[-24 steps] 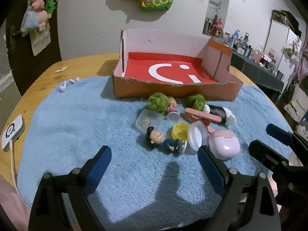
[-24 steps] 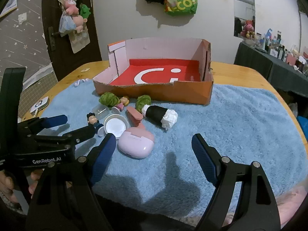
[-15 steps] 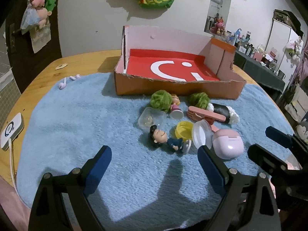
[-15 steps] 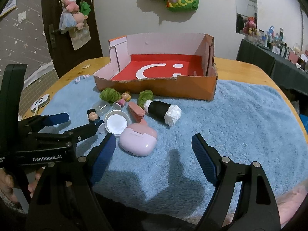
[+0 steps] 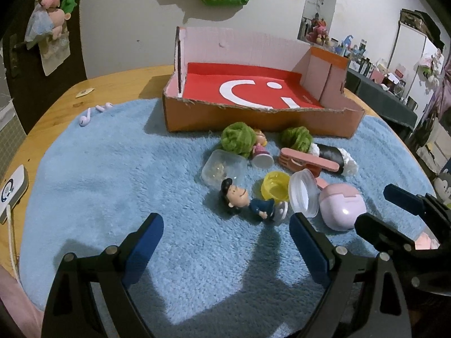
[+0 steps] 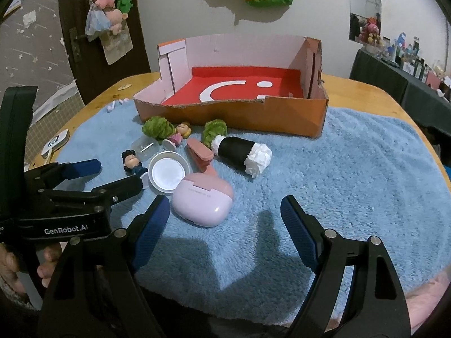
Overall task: Organize objects
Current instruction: 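Move the right tool to the pink earbud case while the left tool approaches the boy figurine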
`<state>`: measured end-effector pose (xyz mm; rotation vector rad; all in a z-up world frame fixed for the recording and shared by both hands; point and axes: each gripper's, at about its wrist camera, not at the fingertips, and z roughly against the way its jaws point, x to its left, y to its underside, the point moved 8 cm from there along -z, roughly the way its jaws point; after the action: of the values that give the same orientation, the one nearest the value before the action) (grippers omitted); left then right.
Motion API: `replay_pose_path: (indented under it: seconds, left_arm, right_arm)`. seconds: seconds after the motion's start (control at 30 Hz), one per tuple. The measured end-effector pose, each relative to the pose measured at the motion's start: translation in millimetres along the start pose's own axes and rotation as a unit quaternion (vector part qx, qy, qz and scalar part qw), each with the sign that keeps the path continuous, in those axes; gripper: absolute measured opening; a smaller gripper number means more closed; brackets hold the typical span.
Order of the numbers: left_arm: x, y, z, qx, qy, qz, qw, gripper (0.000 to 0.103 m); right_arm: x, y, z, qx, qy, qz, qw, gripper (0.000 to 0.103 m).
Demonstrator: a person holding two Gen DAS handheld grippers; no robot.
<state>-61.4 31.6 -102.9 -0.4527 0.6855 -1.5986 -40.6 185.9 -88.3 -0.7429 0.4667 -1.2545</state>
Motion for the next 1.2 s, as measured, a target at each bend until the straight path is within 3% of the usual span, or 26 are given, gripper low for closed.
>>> replay_pose_path:
  seconds: [0.17,0.8,1.0,1.2]
  left_arm:
    - [-1,1,-5,0.005,-0.001,-0.008,0.9999,0.093]
    - [0,-9,-16,0.002,-0.006,-0.027,0.9996,0.088]
    - [-3,-10,-18,-0.002,-0.014,-0.037,0.9992,0.084]
    - [-4,-12,-17,-0.005,-0.013,-0.037,0.9992,0.075]
  right_arm:
    - [2,3,-9,0.012,-0.006,0.001,1.0,0.075]
    - [11,1,-30,0.027,-0.025,0.004,0.999,0.068]
    - [16,0,-33,0.023,-0.03,0.017,0.999,0.055]
    - [17,1,-31,0.025,-0.033,0.02,0.999,0.054]
